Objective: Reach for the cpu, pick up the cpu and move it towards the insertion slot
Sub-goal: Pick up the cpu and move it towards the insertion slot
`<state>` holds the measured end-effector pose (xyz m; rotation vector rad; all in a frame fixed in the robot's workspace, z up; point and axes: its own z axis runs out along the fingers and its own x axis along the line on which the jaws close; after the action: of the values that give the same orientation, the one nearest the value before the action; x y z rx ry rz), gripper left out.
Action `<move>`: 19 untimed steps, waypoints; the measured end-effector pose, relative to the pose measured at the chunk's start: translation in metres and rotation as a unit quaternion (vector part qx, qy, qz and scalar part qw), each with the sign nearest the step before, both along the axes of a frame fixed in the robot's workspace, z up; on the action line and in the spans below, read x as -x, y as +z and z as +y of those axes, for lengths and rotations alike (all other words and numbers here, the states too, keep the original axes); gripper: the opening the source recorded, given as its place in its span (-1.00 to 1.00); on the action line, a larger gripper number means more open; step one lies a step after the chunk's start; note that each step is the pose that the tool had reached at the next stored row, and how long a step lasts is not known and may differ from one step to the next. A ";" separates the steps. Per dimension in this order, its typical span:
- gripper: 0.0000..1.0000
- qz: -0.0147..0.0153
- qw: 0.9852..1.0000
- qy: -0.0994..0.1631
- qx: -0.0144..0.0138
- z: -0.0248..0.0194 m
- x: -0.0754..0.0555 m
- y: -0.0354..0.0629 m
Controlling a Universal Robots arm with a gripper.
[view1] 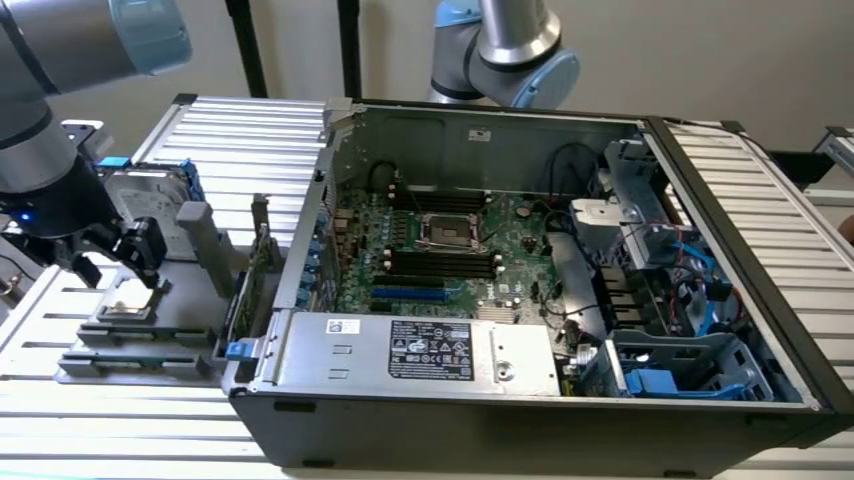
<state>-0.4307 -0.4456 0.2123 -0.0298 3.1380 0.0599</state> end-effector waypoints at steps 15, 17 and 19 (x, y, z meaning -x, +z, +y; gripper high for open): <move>0.42 0.001 1.000 -0.005 0.004 0.0004 0.000 -0.0211; 0.42 0.002 1.000 -0.007 0.005 0.0013 0.000 -0.0218; 0.42 0.003 1.000 -0.008 0.005 0.0022 0.000 -0.0222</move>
<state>-0.4307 -0.4434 0.1901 -0.0042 3.1440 0.0445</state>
